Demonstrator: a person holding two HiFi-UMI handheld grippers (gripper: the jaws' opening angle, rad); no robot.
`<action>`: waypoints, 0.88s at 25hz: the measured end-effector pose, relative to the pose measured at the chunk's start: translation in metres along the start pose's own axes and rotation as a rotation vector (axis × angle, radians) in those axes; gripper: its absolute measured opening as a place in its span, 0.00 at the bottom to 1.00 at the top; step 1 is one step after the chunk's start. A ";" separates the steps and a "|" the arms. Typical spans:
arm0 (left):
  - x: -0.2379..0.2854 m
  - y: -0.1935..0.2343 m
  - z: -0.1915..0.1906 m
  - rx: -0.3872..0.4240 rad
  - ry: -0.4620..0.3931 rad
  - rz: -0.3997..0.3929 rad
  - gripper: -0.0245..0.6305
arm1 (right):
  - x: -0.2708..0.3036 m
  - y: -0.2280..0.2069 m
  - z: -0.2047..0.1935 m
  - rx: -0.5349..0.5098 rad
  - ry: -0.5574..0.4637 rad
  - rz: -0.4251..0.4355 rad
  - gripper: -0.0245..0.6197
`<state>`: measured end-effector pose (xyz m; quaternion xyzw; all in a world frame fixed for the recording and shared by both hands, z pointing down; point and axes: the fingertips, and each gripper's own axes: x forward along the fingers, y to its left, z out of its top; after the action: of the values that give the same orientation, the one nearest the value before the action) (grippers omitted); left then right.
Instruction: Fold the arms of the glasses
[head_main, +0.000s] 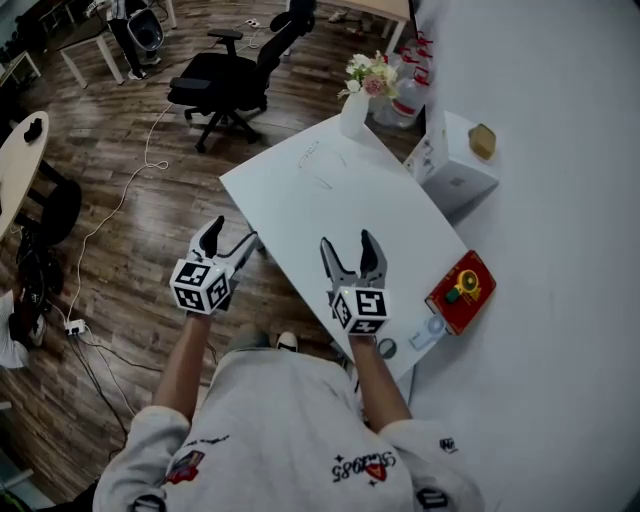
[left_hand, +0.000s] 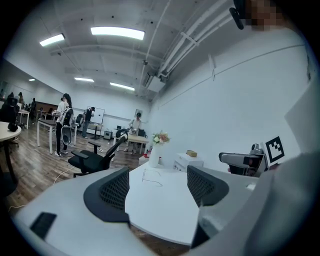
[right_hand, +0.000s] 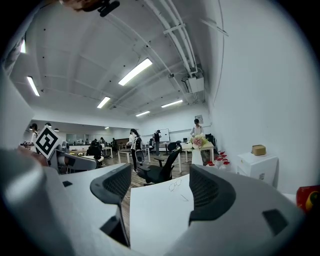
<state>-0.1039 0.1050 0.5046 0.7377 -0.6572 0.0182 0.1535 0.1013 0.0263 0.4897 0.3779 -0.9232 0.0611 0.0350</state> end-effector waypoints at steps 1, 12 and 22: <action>0.007 0.001 0.000 0.002 0.004 -0.004 0.58 | 0.004 -0.005 0.000 0.001 0.001 -0.005 0.58; 0.112 0.034 0.018 0.008 0.022 -0.101 0.58 | 0.076 -0.051 -0.006 0.018 0.021 -0.093 0.58; 0.247 0.076 0.053 -0.027 0.088 -0.325 0.58 | 0.167 -0.103 0.005 0.065 0.029 -0.307 0.57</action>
<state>-0.1542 -0.1531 0.5255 0.8307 -0.5220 0.0167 0.1929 0.0544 -0.1627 0.5120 0.5148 -0.8514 0.0903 0.0449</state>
